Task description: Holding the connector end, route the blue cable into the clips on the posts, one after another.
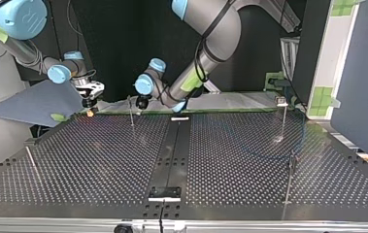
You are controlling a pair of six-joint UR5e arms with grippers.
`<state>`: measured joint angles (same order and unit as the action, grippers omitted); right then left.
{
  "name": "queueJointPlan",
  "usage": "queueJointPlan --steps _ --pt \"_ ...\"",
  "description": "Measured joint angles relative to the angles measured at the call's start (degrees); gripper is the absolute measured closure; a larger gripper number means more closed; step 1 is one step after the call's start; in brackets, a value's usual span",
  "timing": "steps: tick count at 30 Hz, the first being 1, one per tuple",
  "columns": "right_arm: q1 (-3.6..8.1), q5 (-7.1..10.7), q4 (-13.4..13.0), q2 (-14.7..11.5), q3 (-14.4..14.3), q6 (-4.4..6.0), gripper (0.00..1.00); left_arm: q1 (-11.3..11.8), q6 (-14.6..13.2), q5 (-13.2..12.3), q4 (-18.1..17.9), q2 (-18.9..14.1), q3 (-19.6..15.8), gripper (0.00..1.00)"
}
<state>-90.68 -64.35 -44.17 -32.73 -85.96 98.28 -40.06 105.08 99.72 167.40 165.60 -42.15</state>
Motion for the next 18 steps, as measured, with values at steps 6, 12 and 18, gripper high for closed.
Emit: queueJointPlan --steps 6,12,18 --pt "0.02 0.01 0.41 0.01 -0.02 0.00 1.00 -1.03 -1.41 0.13 1.29 -0.33 -1.06 0.00" --pt "0.02 0.40 0.52 0.01 -0.02 0.01 1.00 -1.78 -2.69 0.40 1.24 -1.10 -4.46 0.00" --pt "-0.07 0.60 0.75 0.04 -0.01 0.00 1.00 -2.09 -3.02 0.95 0.04 -3.40 -7.08 0.00"
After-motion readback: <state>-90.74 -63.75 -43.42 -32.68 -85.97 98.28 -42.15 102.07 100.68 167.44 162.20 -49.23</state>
